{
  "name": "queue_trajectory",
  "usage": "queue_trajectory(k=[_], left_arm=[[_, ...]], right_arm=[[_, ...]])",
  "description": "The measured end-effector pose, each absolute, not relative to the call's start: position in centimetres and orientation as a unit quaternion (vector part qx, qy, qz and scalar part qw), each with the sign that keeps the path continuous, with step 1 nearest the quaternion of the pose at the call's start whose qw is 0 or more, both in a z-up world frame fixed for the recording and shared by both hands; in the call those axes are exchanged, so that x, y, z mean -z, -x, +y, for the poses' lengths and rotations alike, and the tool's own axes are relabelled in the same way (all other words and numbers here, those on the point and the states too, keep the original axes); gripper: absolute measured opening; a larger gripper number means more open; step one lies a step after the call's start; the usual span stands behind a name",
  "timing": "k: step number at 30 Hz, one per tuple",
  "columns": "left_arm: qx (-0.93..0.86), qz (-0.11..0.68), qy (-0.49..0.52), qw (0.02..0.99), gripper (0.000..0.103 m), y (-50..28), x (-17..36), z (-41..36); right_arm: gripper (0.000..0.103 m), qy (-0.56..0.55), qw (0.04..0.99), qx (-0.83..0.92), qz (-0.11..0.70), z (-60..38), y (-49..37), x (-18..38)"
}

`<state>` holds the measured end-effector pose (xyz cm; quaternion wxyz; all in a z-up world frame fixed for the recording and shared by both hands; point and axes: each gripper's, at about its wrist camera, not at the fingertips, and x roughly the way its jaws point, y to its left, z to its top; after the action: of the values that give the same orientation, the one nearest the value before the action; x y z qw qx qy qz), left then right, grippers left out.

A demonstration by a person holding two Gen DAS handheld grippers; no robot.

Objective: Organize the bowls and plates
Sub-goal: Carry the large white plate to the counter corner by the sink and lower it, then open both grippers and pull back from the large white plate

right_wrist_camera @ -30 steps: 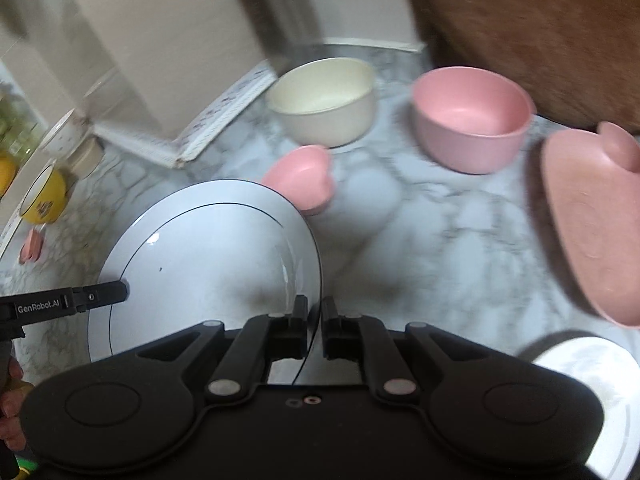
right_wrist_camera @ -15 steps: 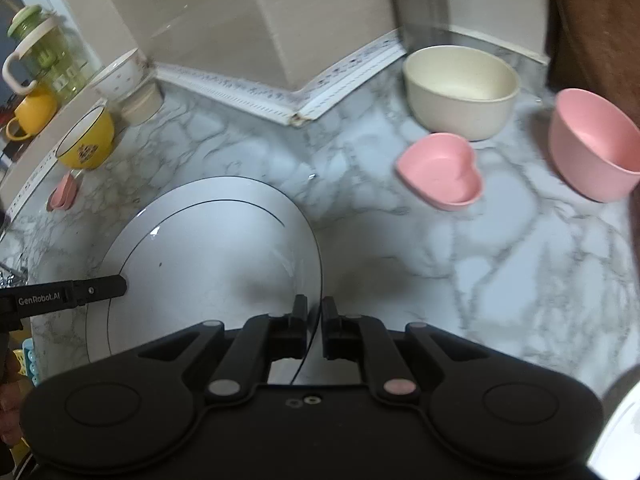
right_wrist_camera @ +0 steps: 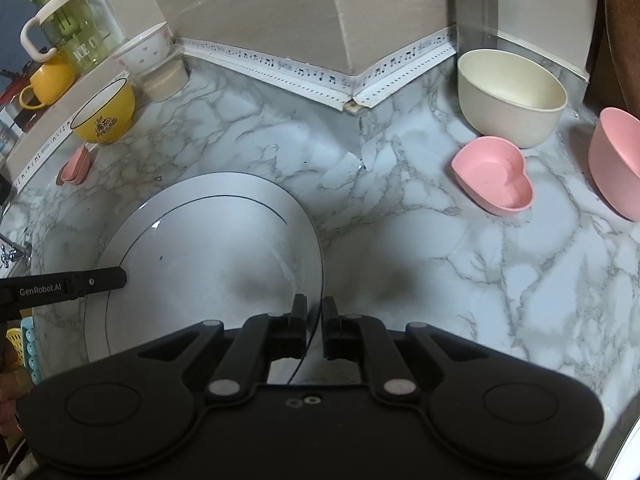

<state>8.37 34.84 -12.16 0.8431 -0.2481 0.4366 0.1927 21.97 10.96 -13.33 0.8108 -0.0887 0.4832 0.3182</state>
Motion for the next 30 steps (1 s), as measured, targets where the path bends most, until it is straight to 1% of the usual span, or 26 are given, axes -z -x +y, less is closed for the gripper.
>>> queue_trajectory(k=[14, 16, 20, 30], left_arm=[[-0.183, 0.435, 0.256, 0.843, 0.011, -8.0, 12.5, 35.1], [-0.182, 0.435, 0.257, 0.843, 0.011, -8.0, 12.5, 35.2], [-0.191, 0.428, 0.238, 0.851, 0.012, -8.0, 12.1, 35.0], [-0.198, 0.413, 0.218, 0.862, 0.012, -7.3, 10.8, 35.0]], right_arm=[[0.009, 0.083, 0.811, -0.314, 0.488, 11.0, -21.9, 13.3], [0.013, 0.079, 0.812, -0.308, 0.489, 10.9, -21.9, 13.2], [0.018, 0.077, 0.815, -0.302, 0.489, 10.5, -21.8, 13.0], [0.02, 0.081, 0.828, -0.295, 0.471, 9.5, -20.7, 11.5]])
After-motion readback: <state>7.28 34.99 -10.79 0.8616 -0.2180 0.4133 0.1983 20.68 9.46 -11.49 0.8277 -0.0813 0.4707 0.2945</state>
